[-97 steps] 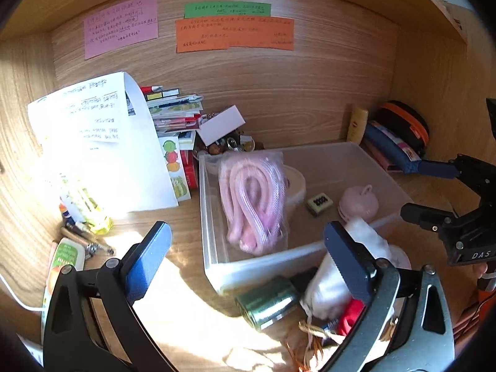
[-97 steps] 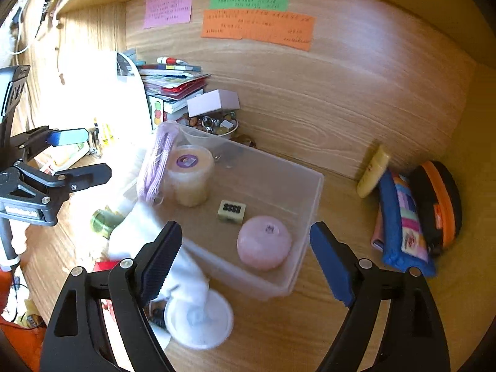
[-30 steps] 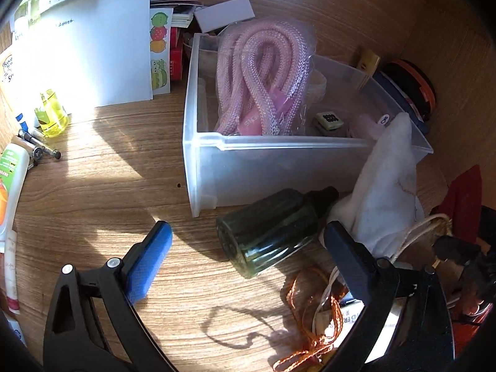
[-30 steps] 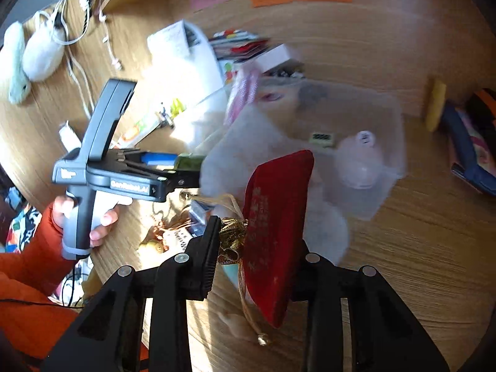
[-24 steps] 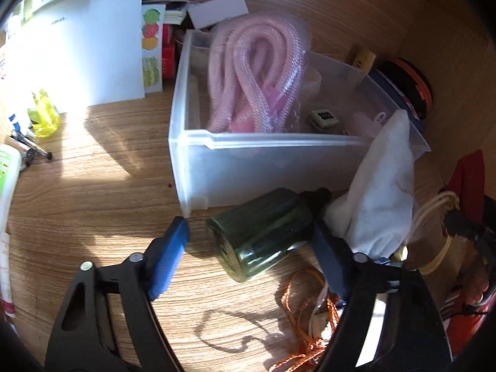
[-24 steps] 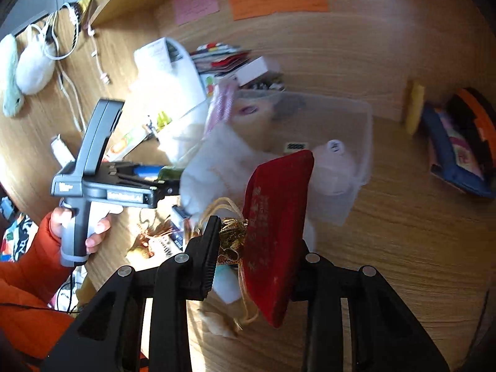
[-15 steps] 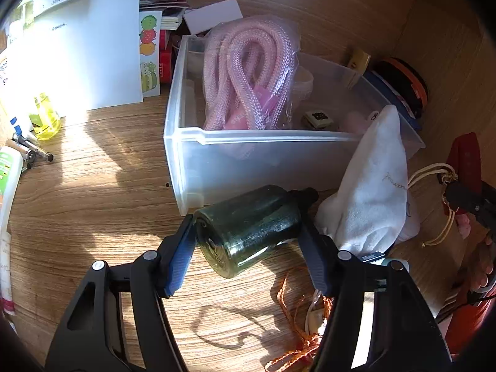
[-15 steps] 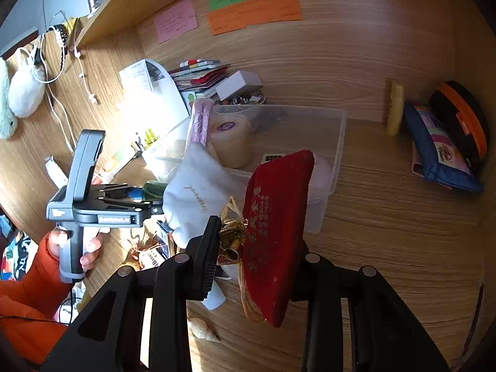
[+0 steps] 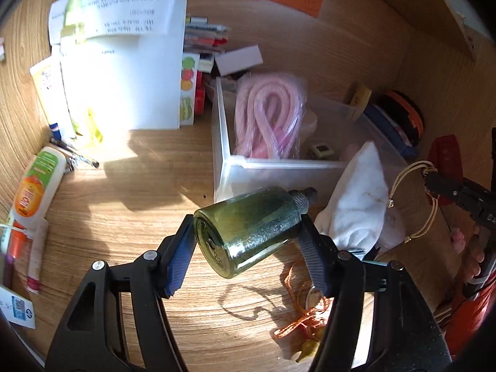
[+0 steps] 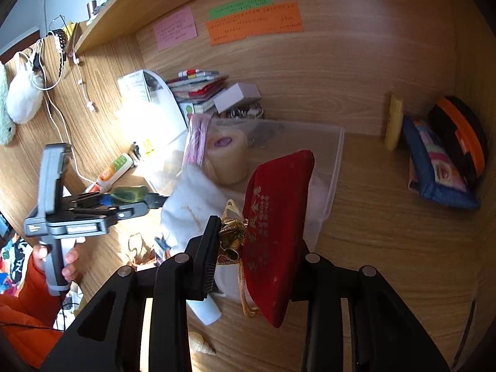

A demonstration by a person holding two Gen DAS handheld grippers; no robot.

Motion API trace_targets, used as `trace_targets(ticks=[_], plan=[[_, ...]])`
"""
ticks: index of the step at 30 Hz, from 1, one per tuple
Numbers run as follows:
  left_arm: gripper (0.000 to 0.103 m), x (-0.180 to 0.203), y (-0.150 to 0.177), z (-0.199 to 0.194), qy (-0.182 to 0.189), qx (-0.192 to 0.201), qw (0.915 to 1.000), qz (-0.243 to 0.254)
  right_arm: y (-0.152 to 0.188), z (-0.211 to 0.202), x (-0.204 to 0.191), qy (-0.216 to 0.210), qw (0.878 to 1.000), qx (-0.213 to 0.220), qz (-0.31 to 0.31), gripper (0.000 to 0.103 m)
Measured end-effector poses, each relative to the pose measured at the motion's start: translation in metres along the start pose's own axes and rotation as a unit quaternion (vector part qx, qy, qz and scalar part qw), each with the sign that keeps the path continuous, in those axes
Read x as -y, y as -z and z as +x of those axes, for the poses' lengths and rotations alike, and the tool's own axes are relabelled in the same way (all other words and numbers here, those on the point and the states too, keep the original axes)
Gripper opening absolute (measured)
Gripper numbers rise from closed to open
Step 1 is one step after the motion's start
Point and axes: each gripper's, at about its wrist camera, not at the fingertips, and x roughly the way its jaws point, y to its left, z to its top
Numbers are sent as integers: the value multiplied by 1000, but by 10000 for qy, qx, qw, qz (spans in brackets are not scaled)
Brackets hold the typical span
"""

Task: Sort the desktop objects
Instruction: 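Carry the green bottle and red pouch over the clear plastic box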

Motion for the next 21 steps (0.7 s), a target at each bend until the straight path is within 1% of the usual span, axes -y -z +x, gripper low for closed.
trace_targets(ticks=[5,10,14,21], plan=[[64,5,-15,-20,18,348,9993,128,-16,-6,0,11,9997,228,-15,31],[64,10,-31,-27,65,552,9982,230,-34,-8,-5,38,9991,384,-165,31],[64,15,-42,-28,115,627,9975,306,-49,-1,-9,36,9987,433,-265,31],[64,23,-58,-19,226,612,9968,455,-76,13,-8,46,9981,528,-315,31]])
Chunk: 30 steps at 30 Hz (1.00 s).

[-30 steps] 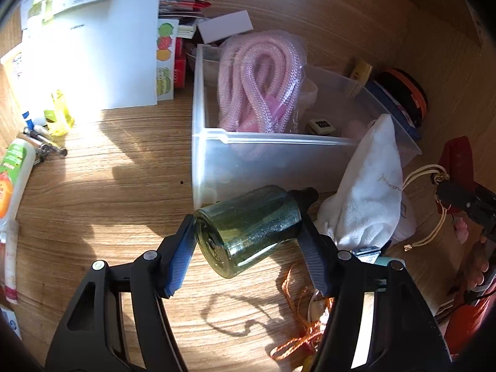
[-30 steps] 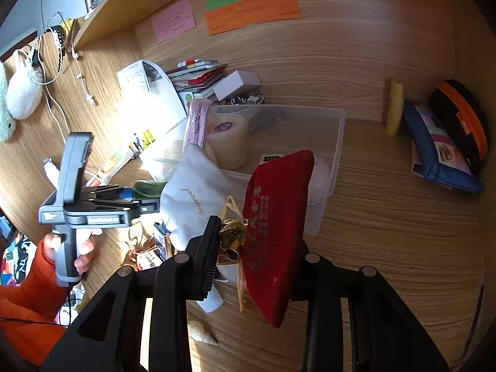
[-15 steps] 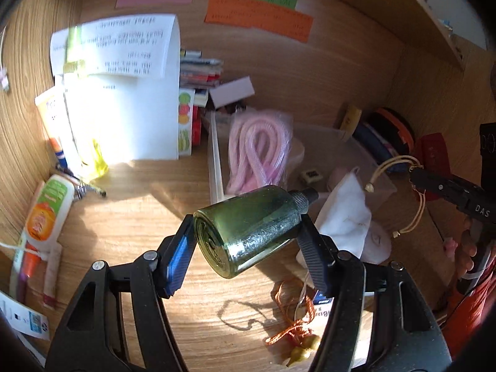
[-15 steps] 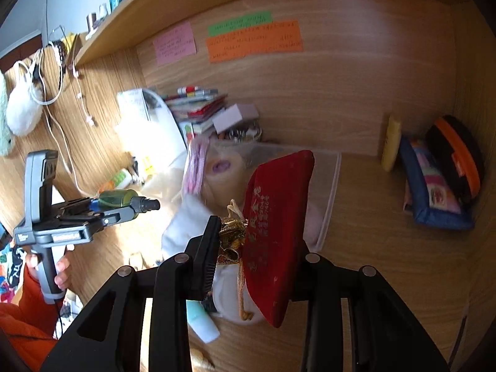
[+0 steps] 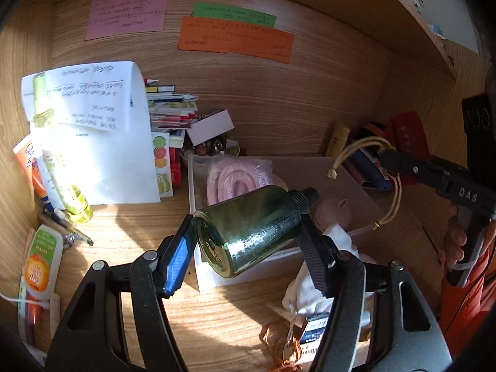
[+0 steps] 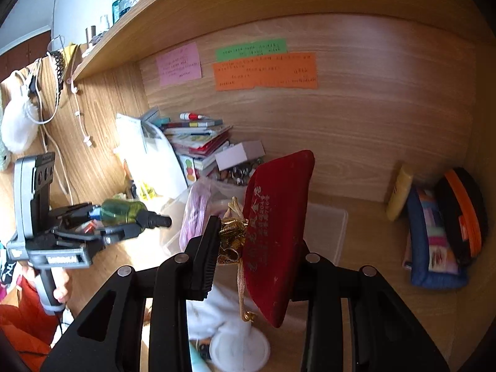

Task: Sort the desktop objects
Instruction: 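Carry the green bottle and red pouch over the clear plastic box, then open both tools to drop the bottle and red pouch into the box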

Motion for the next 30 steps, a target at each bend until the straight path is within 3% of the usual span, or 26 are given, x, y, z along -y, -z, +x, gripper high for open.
trace_targets(ticks=[5,19,30], plan=[[64,2,-4,15,41,-128,9999,70,-7,16,3,143,9999,21,72,31],[64,4,11,46,149,-562,9981,218,14,67,2,38,9966,-821,55,31],[64,9,14,49,159,-555,9978,322,30,84,6,-121,9908,-1345,7,31]])
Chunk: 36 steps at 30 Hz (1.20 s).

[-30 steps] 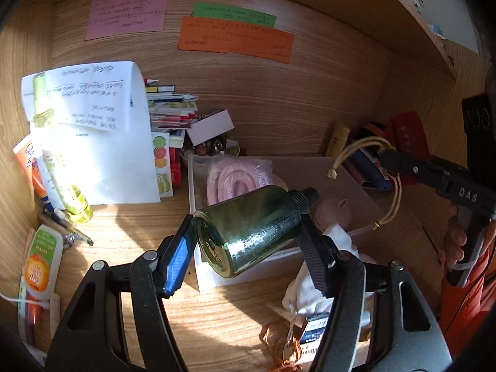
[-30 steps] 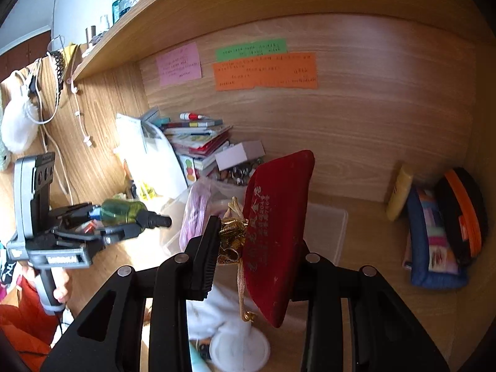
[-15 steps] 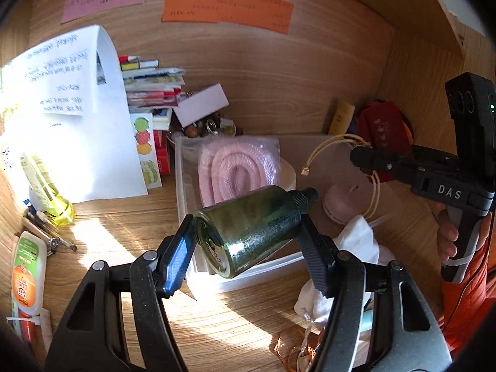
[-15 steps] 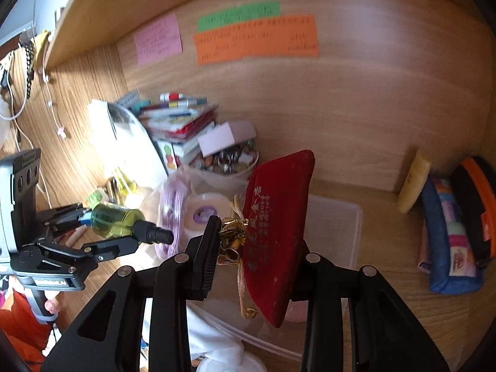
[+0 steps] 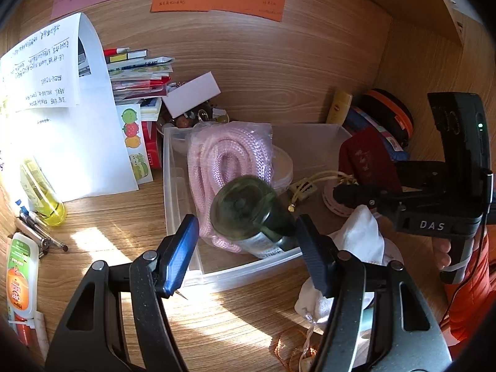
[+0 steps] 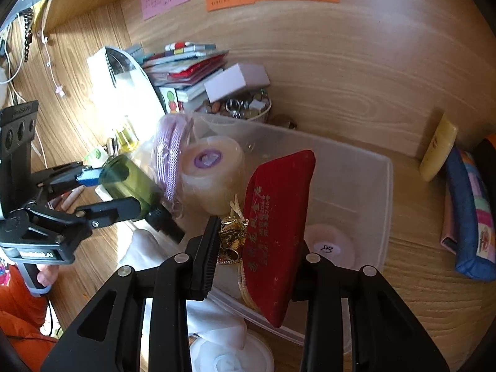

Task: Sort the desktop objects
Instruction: 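Open both tools to drop the bottle and red pouch into the box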

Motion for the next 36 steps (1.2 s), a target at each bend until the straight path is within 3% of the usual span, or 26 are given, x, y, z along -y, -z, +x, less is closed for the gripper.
trace_targets(ticks=[11,17,26,30,36], plan=[[68,0,0,-1,69,-32,10000,-51,2,8,-3,-14,9997,-224,-52,32],[69,1,1,-5,129,-69,9998,-105,1,2,4,69,9998,-153,118,50],[74,6,4,-15,96,-12,9998,-157,7,-28,4,540,9980,282,187,66],[88,7,5,-25,-1,127,9998,-184,15,-38,4,597,9973,353,220,68],[94,12,12,-38,-120,199,9996,-170,31,-52,2,537,9973,392,300,69]])
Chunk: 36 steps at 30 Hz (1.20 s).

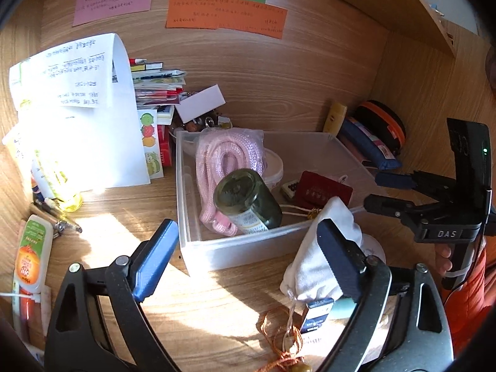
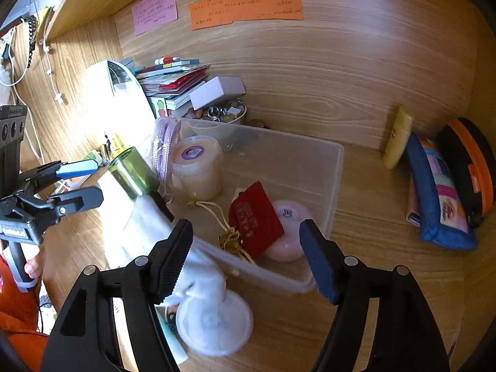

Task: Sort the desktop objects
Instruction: 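Open both tools to drop the bottle and red pouch into the box, then move the left tool to the gold beads while the right tool moves to the seashell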

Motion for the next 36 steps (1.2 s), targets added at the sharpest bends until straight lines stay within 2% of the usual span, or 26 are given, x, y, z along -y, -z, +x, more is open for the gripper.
trace_targets(ticks=[4,9,21,29,36], plan=[[95,3,9,-3,-70,-96,9999,-6,14,-11,0,33,10000,59,53,80],[95,3,24,-1,-81,-313,9994,-96,33,-15,-3,199,9997,18,150,80],[95,-3,73,-15,-23,-672,9969,-413,85,-29,-29,35,9998,-144,166,80],[95,13,100,-28,174,-612,9977,-218,109,-35,-48,-120,9997,-112,160,80],[94,29,118,-25,197,-676,9975,-49,125,-33,-65,-181,9998,-116,39,80]])
